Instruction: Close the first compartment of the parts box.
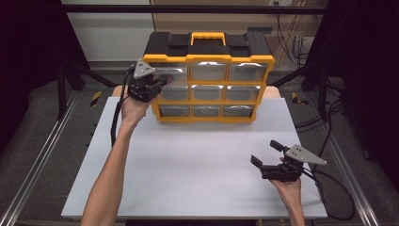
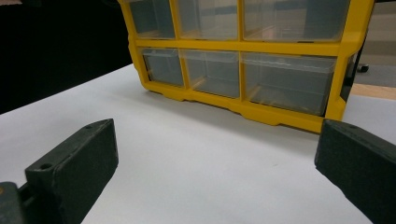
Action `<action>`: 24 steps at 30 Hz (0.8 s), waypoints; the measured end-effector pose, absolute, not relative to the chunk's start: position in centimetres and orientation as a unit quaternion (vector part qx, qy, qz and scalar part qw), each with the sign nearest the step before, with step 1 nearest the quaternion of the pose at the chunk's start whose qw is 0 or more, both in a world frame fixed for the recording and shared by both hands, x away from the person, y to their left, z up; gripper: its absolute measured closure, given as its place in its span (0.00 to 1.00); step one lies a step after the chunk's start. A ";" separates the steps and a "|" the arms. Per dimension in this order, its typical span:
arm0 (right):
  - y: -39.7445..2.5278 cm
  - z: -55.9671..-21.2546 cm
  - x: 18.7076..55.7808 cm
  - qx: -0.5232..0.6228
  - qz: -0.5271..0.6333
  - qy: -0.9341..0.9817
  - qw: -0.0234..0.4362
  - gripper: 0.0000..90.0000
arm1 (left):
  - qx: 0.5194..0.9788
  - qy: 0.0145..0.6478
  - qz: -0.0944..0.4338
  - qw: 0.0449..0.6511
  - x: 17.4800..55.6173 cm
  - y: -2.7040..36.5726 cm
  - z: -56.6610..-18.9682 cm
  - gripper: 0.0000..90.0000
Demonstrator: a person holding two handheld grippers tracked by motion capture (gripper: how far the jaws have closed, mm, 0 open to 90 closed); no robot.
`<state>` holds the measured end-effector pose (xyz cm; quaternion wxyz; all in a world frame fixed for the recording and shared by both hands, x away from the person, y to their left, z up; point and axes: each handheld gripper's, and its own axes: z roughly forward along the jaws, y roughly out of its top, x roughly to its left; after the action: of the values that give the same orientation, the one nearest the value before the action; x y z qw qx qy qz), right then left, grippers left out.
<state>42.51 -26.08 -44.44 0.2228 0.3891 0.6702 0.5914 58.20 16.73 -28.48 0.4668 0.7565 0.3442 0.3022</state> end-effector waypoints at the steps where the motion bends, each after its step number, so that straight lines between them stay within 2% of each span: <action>1: -26.1 -44.4 42.5 0.390 0.591 0.670 0.222 0.00 | 0.757 0.344 0.303 0.465 58.3 16.7 -28.5 0.99; 24: -26.1 -44.4 42.5 0.390 0.592 0.670 0.222 0.00 | 0.754 0.353 0.311 0.458 59.7 16.4 -28.8 0.99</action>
<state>42.48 -26.14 -44.43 0.2216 0.3902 0.6696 0.5918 59.73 16.39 -28.76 0.4582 0.7542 0.3527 0.3111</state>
